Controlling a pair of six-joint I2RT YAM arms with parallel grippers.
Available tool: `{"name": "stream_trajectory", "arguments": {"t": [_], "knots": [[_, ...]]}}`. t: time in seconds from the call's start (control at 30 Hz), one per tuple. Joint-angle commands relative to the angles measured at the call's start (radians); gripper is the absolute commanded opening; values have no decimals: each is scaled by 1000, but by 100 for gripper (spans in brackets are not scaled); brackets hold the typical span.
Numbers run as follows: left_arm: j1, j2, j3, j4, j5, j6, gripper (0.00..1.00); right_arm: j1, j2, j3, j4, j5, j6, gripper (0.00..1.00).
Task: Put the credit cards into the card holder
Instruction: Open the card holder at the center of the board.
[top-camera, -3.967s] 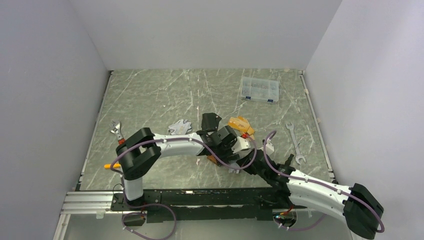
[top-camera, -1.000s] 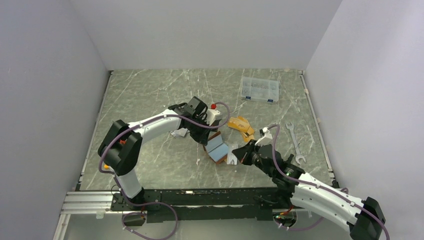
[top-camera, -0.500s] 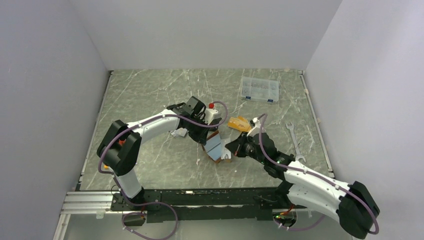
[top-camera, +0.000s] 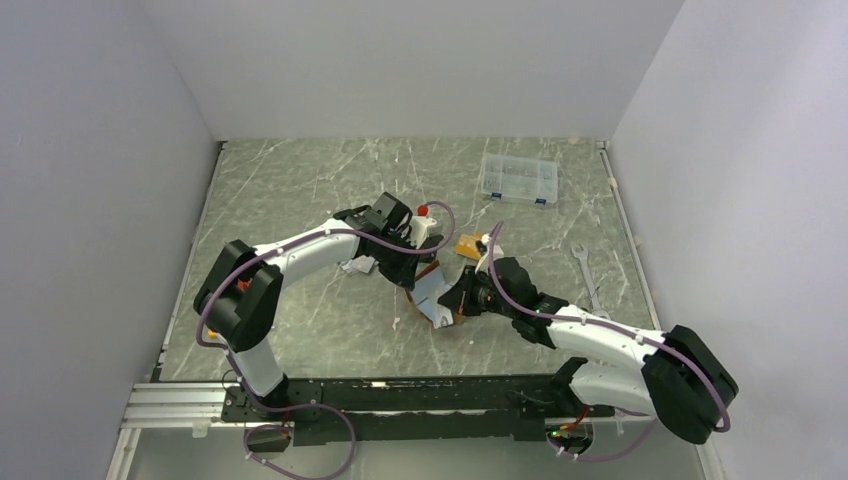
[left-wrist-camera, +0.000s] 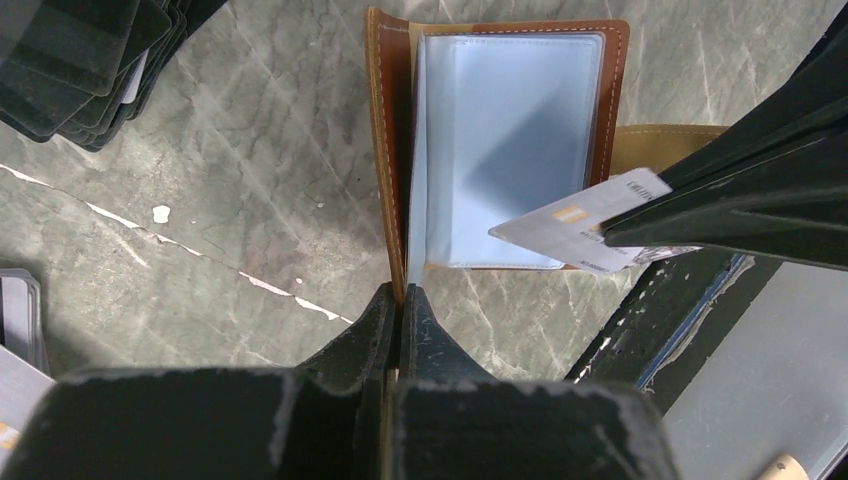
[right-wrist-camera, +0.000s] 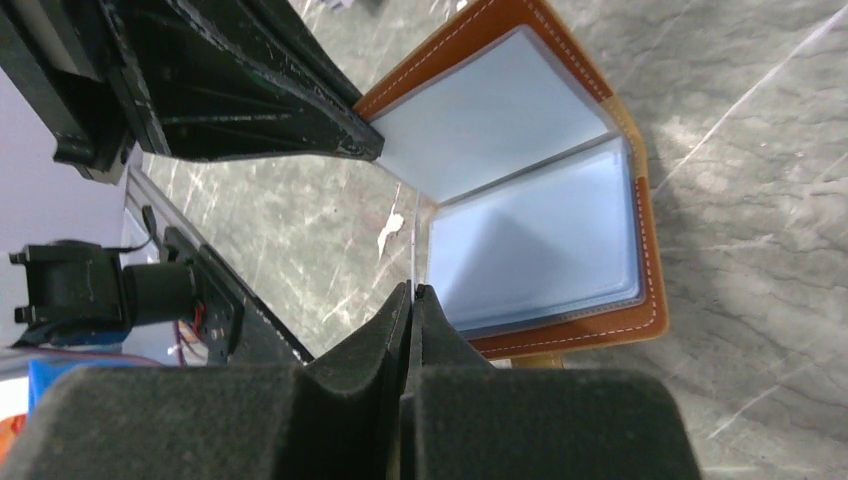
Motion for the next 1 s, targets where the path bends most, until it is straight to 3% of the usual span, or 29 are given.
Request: {"name": "stream_trajectory", "arguments": {"t": [0.0, 0.43, 0.8, 0.97], "knots": [[-1, -25, 5, 20, 34, -31, 0, -5, 34, 3, 78, -90, -45, 0], [-1, -24, -8, 18, 11, -23, 0, -23, 15, -77, 87, -124, -26, 0], [-7, 8, 4, 6, 8, -12, 0, -84, -243, -234, 15, -116, 47, 0], [-14, 8, 5, 6, 13, -11, 0, -91, -245, -275, 50, -115, 65, 0]]}}
